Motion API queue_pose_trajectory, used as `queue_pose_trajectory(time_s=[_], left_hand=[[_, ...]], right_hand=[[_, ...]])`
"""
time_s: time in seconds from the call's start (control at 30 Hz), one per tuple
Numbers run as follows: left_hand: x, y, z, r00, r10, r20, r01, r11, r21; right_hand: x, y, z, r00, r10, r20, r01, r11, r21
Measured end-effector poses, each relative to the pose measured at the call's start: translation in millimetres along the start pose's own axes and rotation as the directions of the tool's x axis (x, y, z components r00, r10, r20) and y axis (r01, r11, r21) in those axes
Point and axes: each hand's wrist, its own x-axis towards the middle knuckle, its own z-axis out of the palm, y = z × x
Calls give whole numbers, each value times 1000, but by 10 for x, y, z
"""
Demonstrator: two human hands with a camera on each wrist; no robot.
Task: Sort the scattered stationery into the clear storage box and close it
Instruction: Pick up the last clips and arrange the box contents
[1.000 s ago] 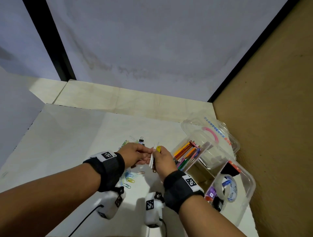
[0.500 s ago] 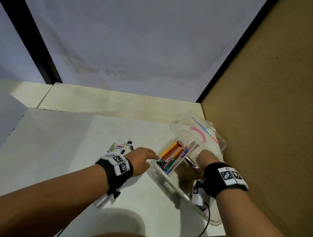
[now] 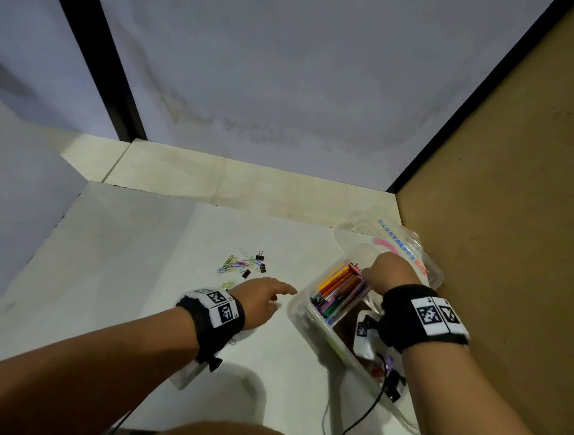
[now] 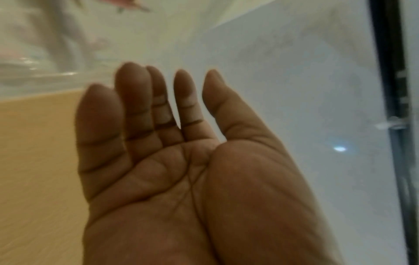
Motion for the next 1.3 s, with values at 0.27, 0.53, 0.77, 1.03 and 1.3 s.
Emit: queue_pose_trajectory(time_s=[0.27,0.53,0.77,1.03,1.3], left_hand=[[-135,-863,-107,928,-363,-82,365,931,22],[-408,-1488,-22,818,-567,-93,573,818,46],[-495,-1545,216,839,-543,-27,538,823,180],[-475,-1477,220,868,-497,-4,485,845,226],[-508,-1543,223,878,-467,105,433,869,238]], right_hand=[[-355,-1029,439,905,-425,-34,405,834,375],[251,-1633,1358,884,-392,254,375,920,115],[408,-1696,1694,862,-393,322,410,912,14],[0,-1693,1868,738,-571,359,637,765,-95],[415,-1901,1639,806,-530,262,541,840,34]])
